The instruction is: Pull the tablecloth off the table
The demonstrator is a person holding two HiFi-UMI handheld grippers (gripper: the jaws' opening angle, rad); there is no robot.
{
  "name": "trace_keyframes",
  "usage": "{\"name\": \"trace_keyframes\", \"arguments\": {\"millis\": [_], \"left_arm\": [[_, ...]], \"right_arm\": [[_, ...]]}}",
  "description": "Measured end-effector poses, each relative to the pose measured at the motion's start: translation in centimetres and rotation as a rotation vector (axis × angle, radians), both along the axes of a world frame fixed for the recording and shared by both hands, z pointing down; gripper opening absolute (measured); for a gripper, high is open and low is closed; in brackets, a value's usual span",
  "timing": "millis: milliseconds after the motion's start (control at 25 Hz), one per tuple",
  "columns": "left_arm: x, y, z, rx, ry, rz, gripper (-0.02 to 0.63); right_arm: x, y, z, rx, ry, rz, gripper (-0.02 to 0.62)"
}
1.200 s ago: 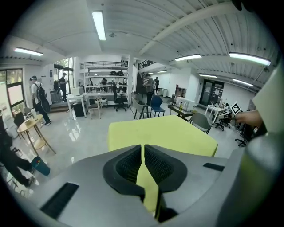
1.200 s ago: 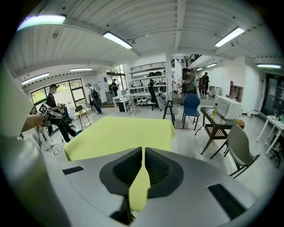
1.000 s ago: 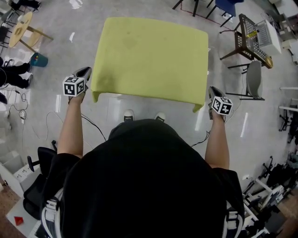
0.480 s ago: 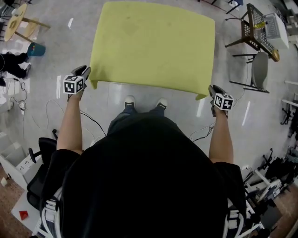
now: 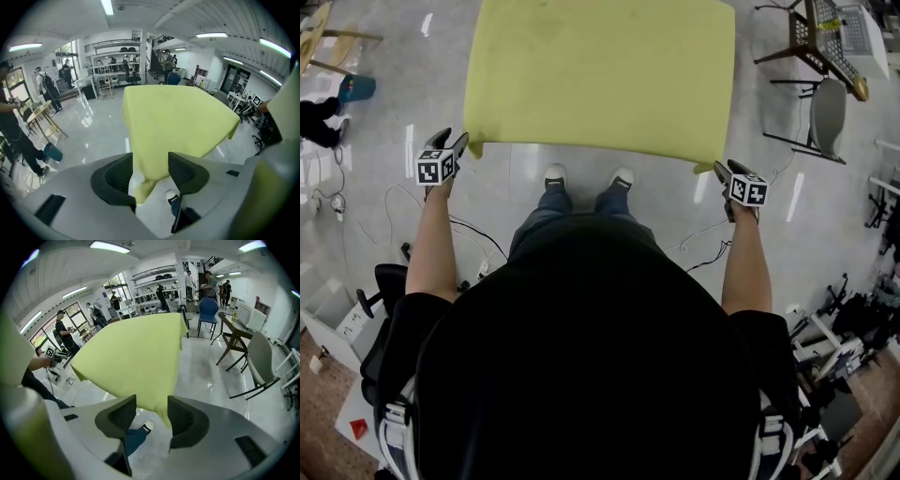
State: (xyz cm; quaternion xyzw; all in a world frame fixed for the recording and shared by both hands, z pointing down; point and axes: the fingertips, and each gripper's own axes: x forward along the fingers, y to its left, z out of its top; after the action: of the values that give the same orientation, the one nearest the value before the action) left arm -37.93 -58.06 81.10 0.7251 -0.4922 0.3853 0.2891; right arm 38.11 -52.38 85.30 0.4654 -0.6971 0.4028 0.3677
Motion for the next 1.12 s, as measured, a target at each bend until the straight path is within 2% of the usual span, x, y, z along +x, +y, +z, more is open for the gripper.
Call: {"name": "trace_keyframes", "arguments": {"millis": [400, 560, 760, 1000, 1120], "left_arm": [[0.8, 2.5, 5.1, -0.088, -0.053, 0.116, 0.311], [0.0, 3.1, 7.2, -0.122, -0.070, 0.109, 0.327], [-0.4, 2.6, 10.2, -0.162, -0.082, 0.104, 0.339], [-0.3, 2.2, 13.2, -0.173, -0.083, 0.093, 0.342], [0.8, 1.8, 14.2, -0.173, -0.089, 0.104, 0.329]], "right_arm": [[0.8, 2.7, 5.3, -0.119, 0.057, -0.044, 0.241], [0.0, 2.5, 7.0, -0.132, 0.063, -0.042, 0.249], [0.2, 1.8, 8.1, -0.123, 0.116, -0.034, 0.268], [0.0, 1.8, 10.7, -0.123, 0.071, -0.014, 0.293], [0.8, 1.4, 10.9, -0.110, 0.091, -0.009, 0.299]]}}
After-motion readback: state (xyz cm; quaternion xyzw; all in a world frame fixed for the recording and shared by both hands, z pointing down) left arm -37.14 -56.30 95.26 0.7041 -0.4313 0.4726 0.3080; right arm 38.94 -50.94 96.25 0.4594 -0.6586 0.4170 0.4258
